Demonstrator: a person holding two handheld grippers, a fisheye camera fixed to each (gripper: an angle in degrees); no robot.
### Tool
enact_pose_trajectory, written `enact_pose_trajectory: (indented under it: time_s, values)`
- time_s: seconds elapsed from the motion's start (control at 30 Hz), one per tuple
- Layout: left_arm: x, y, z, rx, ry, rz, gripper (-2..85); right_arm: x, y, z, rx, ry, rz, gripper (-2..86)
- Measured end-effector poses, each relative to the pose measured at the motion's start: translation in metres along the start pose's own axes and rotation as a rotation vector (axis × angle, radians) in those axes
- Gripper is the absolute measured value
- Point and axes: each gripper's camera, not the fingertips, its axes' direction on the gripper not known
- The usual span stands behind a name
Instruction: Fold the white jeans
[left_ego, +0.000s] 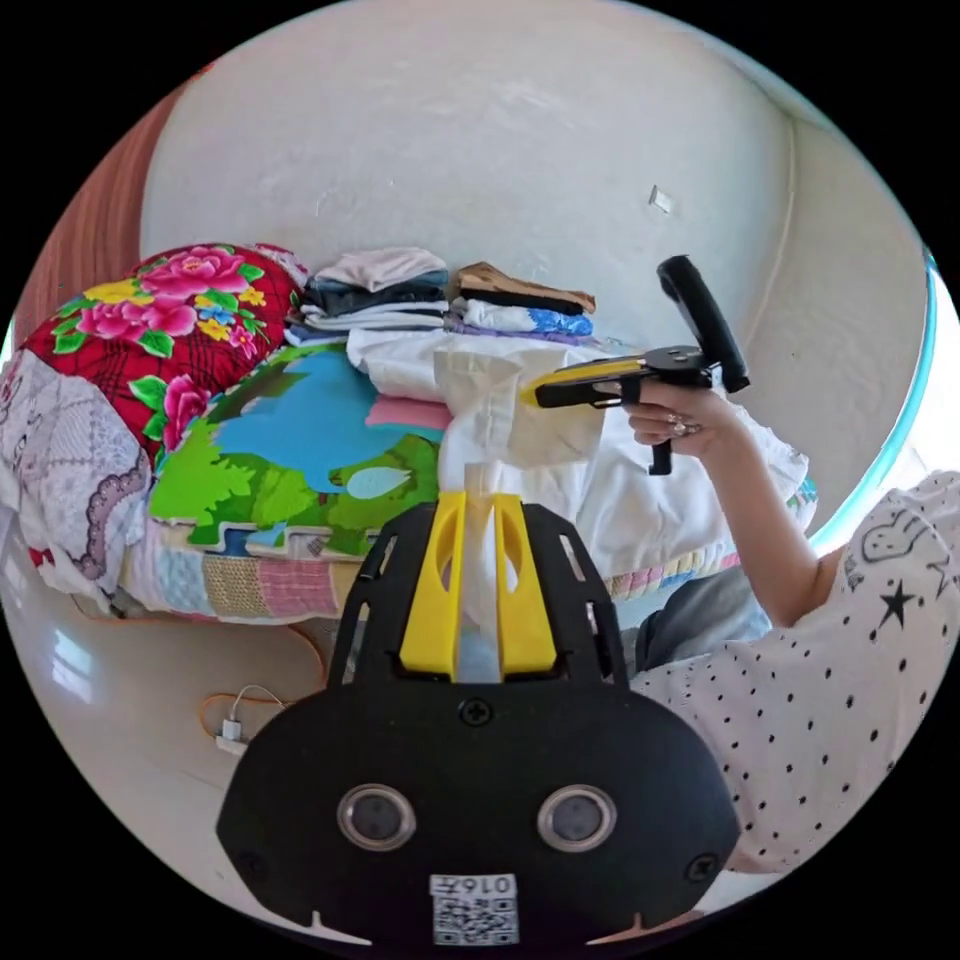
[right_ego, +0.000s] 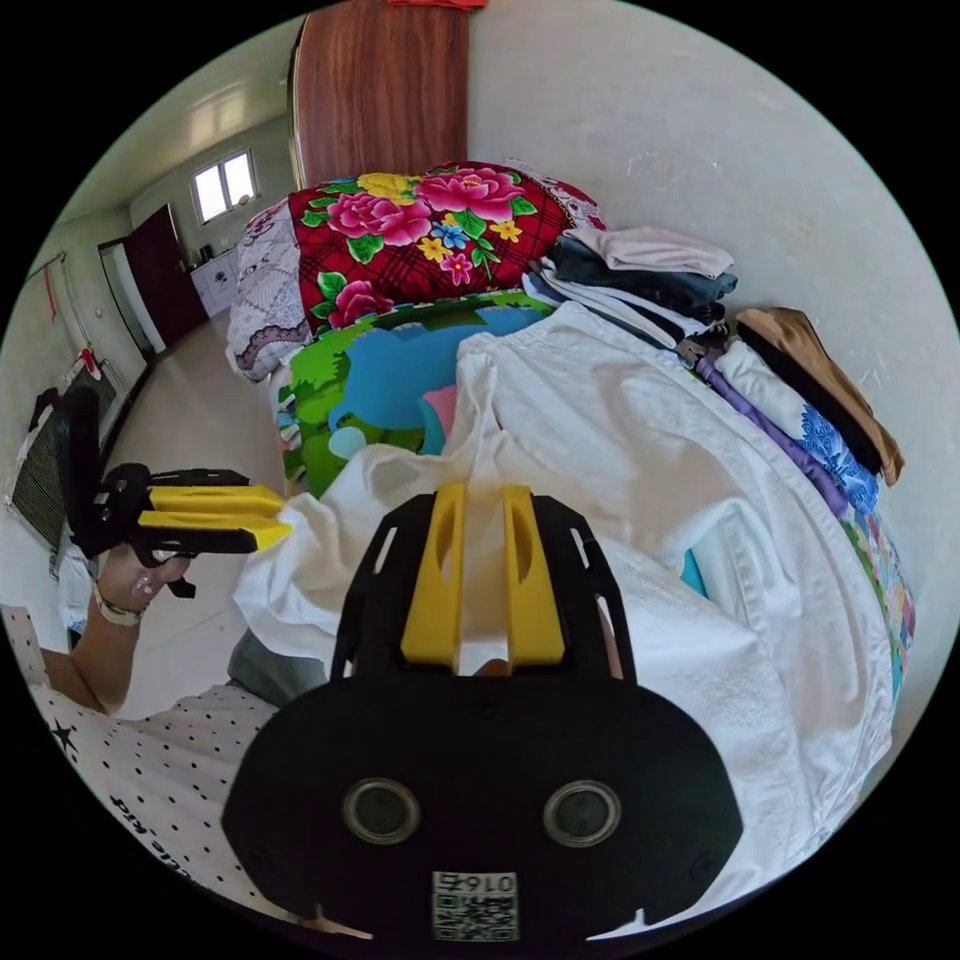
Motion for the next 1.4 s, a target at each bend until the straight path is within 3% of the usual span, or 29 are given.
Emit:
enact_pose_trajectory:
  time_s: [0.13, 0.3, 0.43, 0.57, 0.77, 1.13, 1.27, 1.4]
  values:
    - [0.002, 0.031, -0.046, 0.098, 0.022, 0.044, 3.6, 0.027, -0.005, -0.014, 0.091, -0.045, 0.053, 4.6]
    - [-0.007, 0.111, -0.081, 0.093, -0.084, -0.107, 0.3, 0.052, -0.044, -0.021, 0.181, -0.102, 0.044, 5.2]
    - [0.0, 0.16, -0.075, 0.079, -0.089, -0.206, -0.1, 0.047, -0.111, 0.012, 0.072, -0.013, -0.103, 6.3]
    - [0.009, 0.185, -0.054, 0.075, -0.048, -0.244, -0.2, 0.024, -0.175, 0.075, -0.119, -0.119, -0.343, 8.0]
    - [0.021, 0.197, -0.032, 0.06, -0.025, -0.219, -0.2, 0.026, -0.222, 0.149, -0.406, -0.106, -0.389, 9.3]
    - [0.05, 0.213, 0.012, 0.049, -0.015, -0.203, -0.2, 0.044, -0.259, 0.181, -0.479, -0.071, -0.45, 7.9]
    - [0.064, 0.222, 0.028, 0.06, -0.016, -0.204, -0.2, 0.055, -0.261, 0.197, -0.477, 0.0, -0.451, 1.1]
    - [0.073, 0.228, 0.045, 0.065, -0.005, -0.206, -0.1, 0.071, -0.263, 0.185, -0.431, -0.018, -0.458, 0.5]
